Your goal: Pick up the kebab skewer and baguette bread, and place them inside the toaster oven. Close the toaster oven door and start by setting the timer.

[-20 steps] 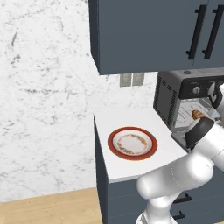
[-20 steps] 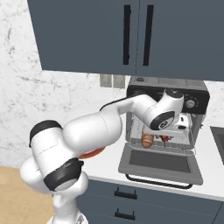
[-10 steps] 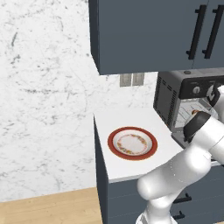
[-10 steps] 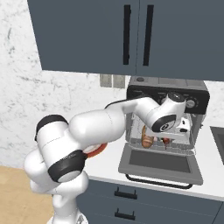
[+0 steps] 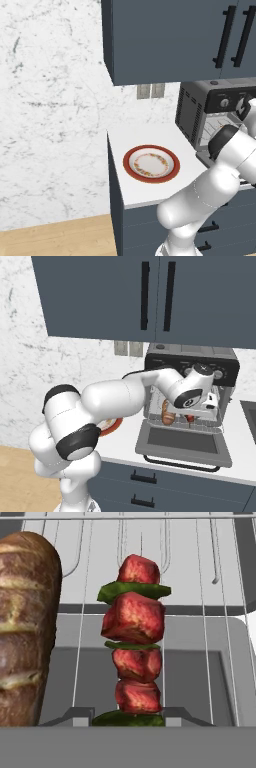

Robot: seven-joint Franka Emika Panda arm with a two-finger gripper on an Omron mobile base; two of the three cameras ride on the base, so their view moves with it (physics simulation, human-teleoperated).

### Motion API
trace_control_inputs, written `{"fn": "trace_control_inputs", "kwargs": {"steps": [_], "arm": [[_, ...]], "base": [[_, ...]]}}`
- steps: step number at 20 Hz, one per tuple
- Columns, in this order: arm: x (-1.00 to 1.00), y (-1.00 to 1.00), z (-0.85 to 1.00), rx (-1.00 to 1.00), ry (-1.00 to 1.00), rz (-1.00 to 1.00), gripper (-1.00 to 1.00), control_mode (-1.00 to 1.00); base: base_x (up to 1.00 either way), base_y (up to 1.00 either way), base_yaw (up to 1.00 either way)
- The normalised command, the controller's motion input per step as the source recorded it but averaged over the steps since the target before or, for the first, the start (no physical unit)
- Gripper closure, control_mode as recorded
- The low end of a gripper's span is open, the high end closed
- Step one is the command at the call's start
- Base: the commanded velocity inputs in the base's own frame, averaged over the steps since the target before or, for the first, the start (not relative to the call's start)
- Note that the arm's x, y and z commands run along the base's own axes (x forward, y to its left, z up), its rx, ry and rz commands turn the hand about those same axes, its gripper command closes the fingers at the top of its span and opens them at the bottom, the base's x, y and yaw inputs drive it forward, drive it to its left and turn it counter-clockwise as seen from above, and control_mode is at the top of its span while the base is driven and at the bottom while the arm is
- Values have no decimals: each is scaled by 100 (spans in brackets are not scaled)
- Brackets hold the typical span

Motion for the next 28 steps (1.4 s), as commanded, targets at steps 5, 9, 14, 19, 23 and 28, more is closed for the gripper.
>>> {"fn": "trace_control_inputs", "kwargs": {"steps": [5, 9, 14, 19, 23, 28], "arm": [[1, -1, 0, 0, -4, 0, -100, -100], [9, 0, -1, 0, -2, 0, -100, -100], [14, 0, -1, 0, -1, 0, -100, -100], [2, 0, 2, 0, 0, 0, -100, -100], [-9, 0, 24, 0, 0, 0, -100, -100], [-51, 0, 45, 0, -8, 0, -100, -100]], "base": [[0, 0, 0], [0, 0, 0], [0, 0, 0], [0, 0, 0], [0, 0, 0], [0, 0, 0]]}}
